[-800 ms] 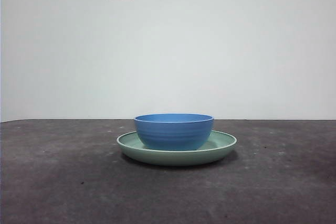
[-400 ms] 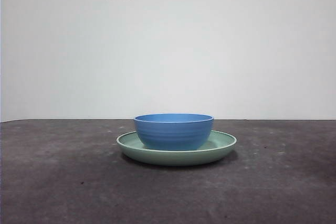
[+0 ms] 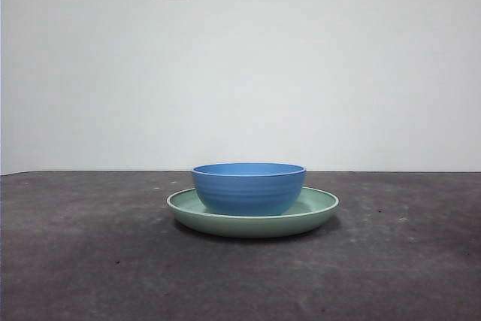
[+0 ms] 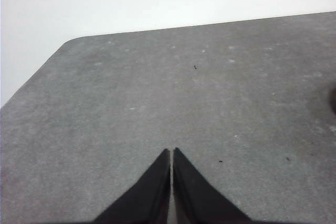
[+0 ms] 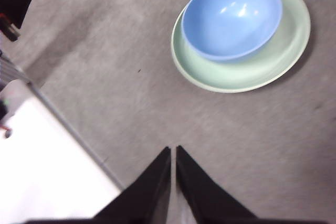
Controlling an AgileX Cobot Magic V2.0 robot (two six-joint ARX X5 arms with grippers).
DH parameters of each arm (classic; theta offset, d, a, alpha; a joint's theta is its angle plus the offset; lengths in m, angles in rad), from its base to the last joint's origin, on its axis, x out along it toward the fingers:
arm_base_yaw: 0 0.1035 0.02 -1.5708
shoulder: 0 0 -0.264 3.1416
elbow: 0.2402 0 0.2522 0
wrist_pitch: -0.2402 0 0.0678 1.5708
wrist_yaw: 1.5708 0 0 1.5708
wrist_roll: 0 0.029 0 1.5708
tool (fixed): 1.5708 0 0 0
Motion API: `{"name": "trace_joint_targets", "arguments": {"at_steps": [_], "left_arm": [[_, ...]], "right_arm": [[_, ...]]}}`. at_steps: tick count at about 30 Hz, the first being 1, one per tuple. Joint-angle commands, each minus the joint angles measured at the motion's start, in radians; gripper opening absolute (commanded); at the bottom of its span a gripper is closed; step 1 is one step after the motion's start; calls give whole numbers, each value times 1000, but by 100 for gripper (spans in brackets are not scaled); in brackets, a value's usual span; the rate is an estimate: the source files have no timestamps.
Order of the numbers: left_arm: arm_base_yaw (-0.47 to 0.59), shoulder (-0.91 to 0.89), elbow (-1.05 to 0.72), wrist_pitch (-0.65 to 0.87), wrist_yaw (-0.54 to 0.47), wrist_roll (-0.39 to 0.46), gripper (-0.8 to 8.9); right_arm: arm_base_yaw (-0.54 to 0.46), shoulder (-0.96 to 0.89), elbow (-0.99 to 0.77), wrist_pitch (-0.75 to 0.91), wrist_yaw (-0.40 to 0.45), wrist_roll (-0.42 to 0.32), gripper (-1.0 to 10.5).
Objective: Pick up the blue bowl, put it on the green plate, put it on desk
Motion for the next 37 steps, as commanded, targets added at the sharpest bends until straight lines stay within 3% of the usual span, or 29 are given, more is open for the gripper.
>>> {"name": "trace_joint_targets", "arguments": {"at_steps": [1,10,15,23,29,37], "left_arm": [[2,-2,-21,-8,0,-3,9],[2,-2,-21,-9,0,-3,9],[2,-2,-21,-8,0,-3,9],[2,-2,-21,-9,0,-3,9],[2,-2,-21,-8,0,-2,9],[2,-2,-21,-9,0,-3,9]], "right_arm": [[-54,-42,5,66,44,-47,10],[-351,-293,-248,465,69,-64,10],[-451,-441,-465,678,126,-73,10],[-505,-652,-757,880,200,-73,11],[-515,-736,-873,885,272,-73,11],[-516,-797,-953,883,274,-65,10]]}}
